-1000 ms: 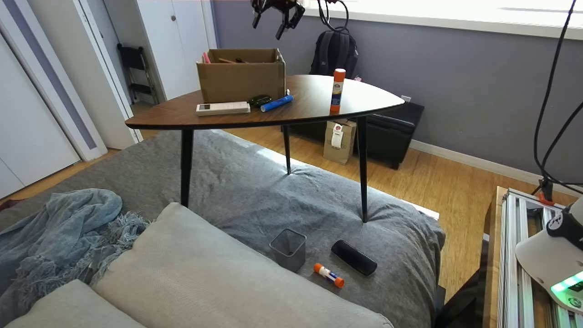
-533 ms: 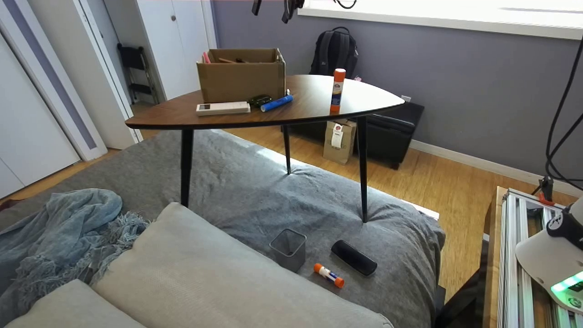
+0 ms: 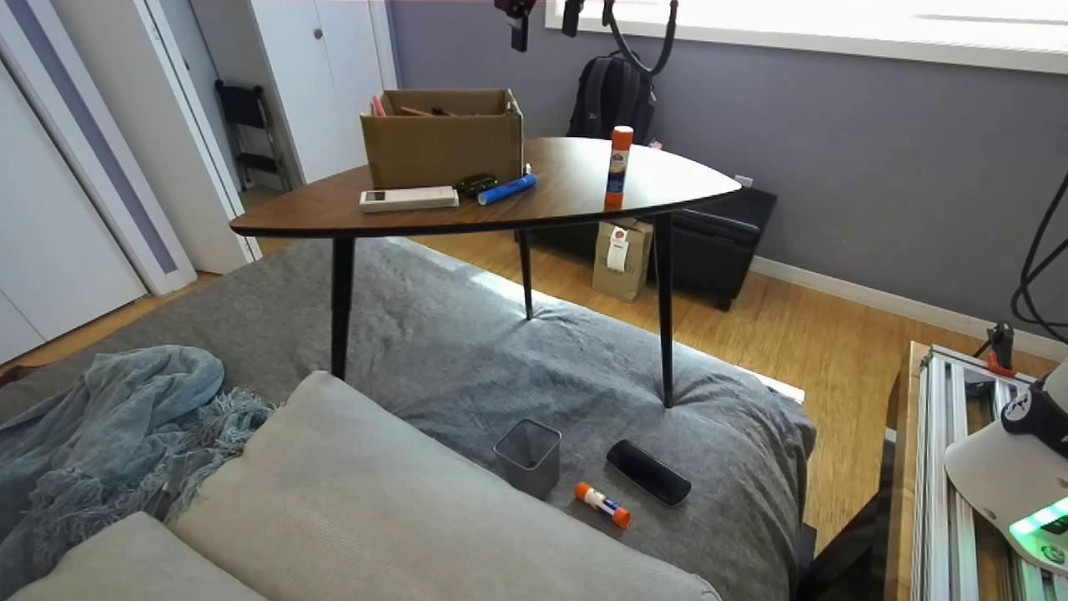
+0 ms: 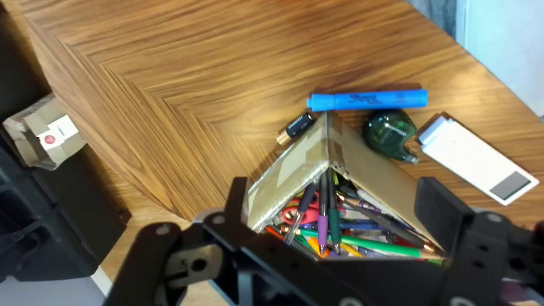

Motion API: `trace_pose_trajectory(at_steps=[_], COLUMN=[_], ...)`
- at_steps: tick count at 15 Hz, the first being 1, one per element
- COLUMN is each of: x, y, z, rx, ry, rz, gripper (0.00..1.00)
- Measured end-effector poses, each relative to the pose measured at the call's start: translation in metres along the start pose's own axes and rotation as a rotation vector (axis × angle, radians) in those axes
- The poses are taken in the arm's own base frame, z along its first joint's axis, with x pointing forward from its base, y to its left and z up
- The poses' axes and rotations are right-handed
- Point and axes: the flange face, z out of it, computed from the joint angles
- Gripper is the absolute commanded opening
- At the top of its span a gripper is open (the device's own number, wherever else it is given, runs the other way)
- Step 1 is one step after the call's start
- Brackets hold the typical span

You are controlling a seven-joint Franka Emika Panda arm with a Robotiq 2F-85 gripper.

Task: Pick up the blue pen from the table and put it in the cardboard box, pick up the black pen from the table and put it in the cardboard box

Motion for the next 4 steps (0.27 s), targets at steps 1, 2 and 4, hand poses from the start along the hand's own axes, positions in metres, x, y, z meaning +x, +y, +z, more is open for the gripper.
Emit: trace_pose_trajectory(at_steps=[1,2,4], x=[-0.0061,-0.0112,-0.0123], y=[-0.0005,-0.0004,-0.0001], z=[-0.0015,-0.0030,-0.0043], rx=[-0.019,-0.031,-0.032], ry=[-0.015,-0.022,-0.021], rz=[-0.019,-0.042,-0.045], gripper=[1.00,1.00,1.00])
